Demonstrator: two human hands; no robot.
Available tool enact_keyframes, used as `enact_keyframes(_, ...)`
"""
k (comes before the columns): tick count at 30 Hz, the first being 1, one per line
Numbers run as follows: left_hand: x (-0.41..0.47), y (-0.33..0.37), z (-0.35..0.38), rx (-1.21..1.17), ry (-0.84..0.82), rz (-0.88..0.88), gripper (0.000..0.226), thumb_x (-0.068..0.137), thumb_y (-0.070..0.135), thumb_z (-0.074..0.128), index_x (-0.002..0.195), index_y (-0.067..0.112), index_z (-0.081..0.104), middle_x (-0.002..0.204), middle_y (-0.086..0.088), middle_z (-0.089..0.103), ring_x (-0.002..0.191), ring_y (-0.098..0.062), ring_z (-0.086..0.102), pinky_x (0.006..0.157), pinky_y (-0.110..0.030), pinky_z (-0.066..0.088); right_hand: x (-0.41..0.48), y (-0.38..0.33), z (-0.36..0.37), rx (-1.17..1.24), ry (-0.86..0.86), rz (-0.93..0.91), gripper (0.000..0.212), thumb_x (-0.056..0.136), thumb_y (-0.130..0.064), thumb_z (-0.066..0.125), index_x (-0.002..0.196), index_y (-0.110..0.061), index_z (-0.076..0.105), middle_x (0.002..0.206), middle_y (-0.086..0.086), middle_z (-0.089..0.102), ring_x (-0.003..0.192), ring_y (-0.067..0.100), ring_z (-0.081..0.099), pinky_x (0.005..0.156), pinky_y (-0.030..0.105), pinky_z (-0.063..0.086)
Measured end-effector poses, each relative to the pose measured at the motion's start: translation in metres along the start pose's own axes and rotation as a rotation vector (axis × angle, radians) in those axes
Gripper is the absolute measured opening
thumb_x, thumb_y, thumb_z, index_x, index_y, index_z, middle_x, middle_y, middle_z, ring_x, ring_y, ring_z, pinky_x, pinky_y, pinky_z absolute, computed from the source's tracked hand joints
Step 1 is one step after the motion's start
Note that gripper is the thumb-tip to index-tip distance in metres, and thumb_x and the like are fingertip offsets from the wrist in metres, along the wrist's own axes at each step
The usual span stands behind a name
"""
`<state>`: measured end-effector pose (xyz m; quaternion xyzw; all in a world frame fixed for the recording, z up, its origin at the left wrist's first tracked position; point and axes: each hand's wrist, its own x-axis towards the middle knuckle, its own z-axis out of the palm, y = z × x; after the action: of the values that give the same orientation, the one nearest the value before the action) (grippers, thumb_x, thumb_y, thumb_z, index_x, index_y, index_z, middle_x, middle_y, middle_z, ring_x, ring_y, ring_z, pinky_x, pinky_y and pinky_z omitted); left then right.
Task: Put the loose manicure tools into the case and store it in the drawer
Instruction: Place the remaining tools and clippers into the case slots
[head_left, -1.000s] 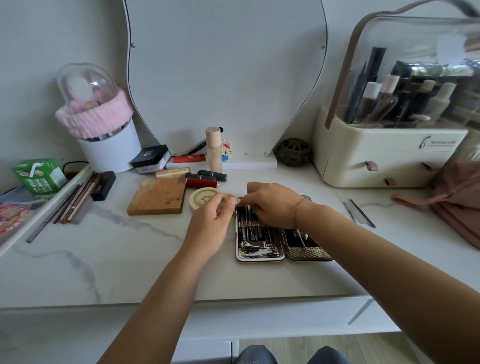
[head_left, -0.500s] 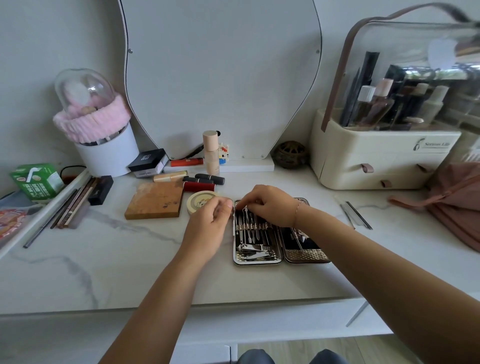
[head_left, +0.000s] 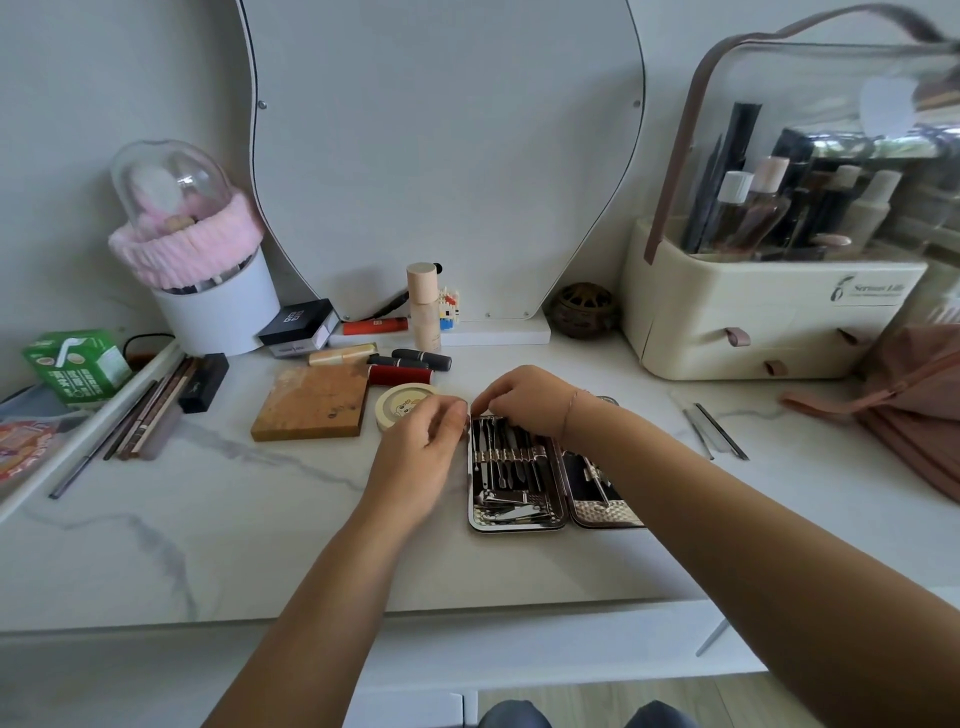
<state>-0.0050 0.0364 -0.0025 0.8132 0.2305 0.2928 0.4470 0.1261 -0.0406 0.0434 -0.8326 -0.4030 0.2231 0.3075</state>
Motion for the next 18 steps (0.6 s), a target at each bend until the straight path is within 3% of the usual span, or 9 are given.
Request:
enact_keyframes(4, 0.0008, -0.0014, 0.0005, -0.01, 0.002, -0.001, 0.023, 0.095, 0.033, 0.045, 0.104, 0.021, 0.062, 0.094, 0.009, 0.066, 0.09, -0.003, 0.059, 0.066, -0.001, 0.038, 0.0023, -0.0051, -0.0022, 0.035, -0.044, 0.09, 0.032, 0.088, -0.003, 0.044, 0.105, -0.007, 0.07, 0.066, -0.007, 0.051, 0.056, 0.006, 0.042, 0.048, 0.013, 0.036)
enact_keyframes(8, 0.0008, -0.0012, 0.0003, -0.008, -0.008, 0.003, 0.021, 0.095, 0.033, 0.045, 0.102, 0.023, 0.061, 0.095, 0.008, 0.066, 0.091, -0.003, 0.059, 0.065, 0.0, 0.037, 0.0074, -0.0056, -0.0017, 0.022, -0.083, 0.152, 0.032, 0.084, -0.012, 0.056, 0.113, -0.005, 0.066, 0.091, 0.005, 0.058, 0.07, 0.013, 0.049, 0.062, 0.021, 0.041)
enact_keyframes(13, 0.0007, -0.001, 0.0006, -0.001, -0.005, 0.003, 0.02, 0.095, 0.033, 0.045, 0.101, 0.024, 0.062, 0.095, 0.011, 0.066, 0.091, -0.003, 0.059, 0.068, -0.001, 0.038, 0.0045, -0.0043, -0.0001, -0.046, -0.05, 0.066, 0.035, 0.091, 0.0, 0.041, 0.11, -0.008, 0.069, 0.066, -0.012, 0.048, 0.057, 0.003, 0.041, 0.054, 0.011, 0.035)
enact_keyframes(18, 0.0011, -0.0014, 0.0007, 0.001, -0.01, -0.009, 0.018, 0.095, 0.035, 0.045, 0.098, 0.027, 0.061, 0.094, 0.01, 0.066, 0.091, -0.004, 0.06, 0.068, -0.004, 0.038, 0.0042, -0.0019, 0.0025, -0.031, -0.01, 0.041, 0.035, 0.089, 0.002, 0.042, 0.104, -0.009, 0.071, 0.068, -0.012, 0.052, 0.062, 0.003, 0.045, 0.056, 0.012, 0.039)
